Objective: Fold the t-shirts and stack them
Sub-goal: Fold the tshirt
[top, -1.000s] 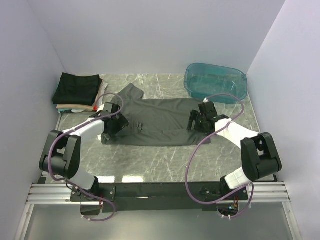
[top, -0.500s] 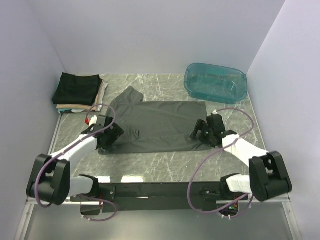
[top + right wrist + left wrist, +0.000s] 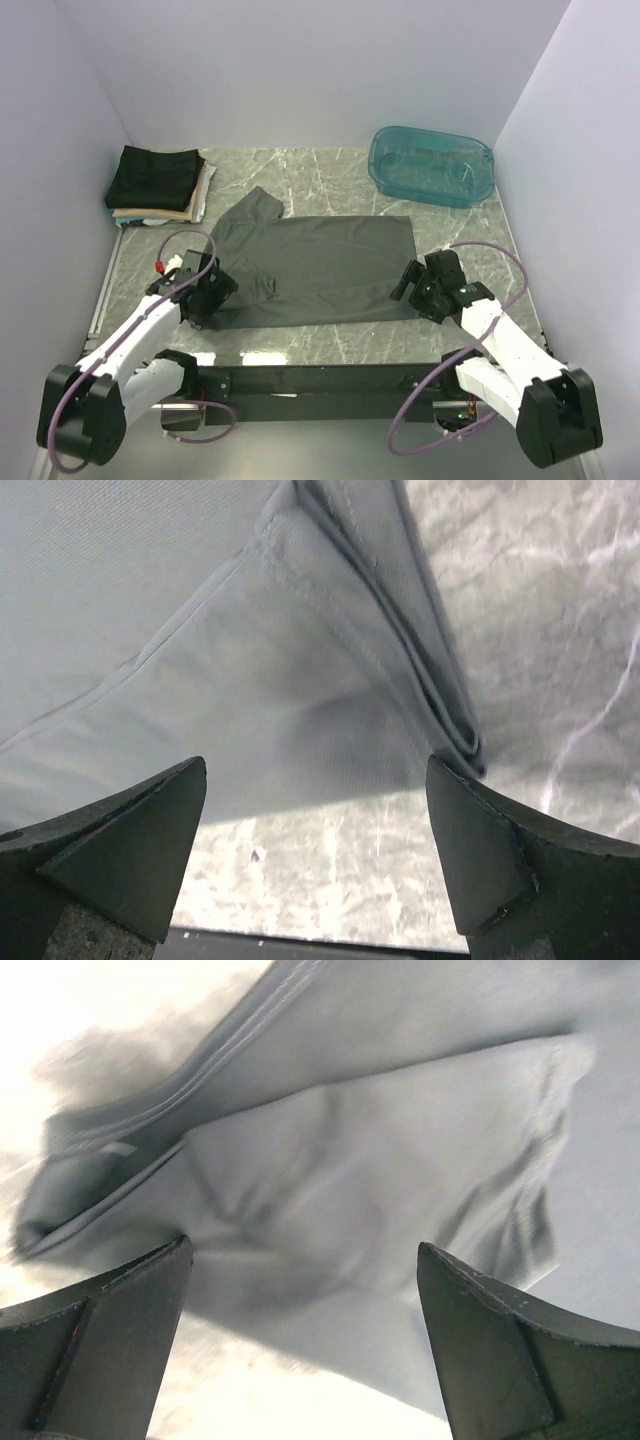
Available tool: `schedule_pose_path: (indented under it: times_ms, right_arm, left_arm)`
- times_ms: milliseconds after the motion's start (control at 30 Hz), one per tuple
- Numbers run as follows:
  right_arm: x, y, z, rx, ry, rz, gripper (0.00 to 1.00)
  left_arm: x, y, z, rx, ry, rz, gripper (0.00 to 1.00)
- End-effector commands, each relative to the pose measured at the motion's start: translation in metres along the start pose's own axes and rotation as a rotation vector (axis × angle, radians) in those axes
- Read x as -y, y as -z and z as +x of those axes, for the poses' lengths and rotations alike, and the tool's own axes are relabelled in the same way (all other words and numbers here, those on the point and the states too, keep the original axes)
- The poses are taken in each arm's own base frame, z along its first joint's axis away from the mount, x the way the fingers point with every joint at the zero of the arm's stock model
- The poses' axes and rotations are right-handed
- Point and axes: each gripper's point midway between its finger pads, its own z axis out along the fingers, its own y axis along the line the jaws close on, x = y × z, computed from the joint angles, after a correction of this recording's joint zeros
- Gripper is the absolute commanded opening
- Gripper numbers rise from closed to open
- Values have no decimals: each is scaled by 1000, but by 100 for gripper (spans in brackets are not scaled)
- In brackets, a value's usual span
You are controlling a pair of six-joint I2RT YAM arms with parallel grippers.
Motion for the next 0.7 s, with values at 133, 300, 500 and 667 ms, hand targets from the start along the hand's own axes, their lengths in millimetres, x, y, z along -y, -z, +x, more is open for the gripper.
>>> schedule_pose_path:
  times_ms: [133, 300, 500, 667]
  right_arm:
    - [-13, 30, -27, 97, 60, -26, 97]
    - [-31, 60, -87, 311, 102, -9, 97]
    - [-67, 65, -117, 376, 129, -98, 97]
    - [-67, 57, -121, 378, 144, -86, 97]
  left_arm:
    - [26, 36, -21, 56, 0, 100, 99]
    - [71, 52, -60, 177, -35, 181, 100]
    - [154, 55, -110, 247, -127, 201, 99]
    - [242, 32, -145, 270, -259, 264, 99]
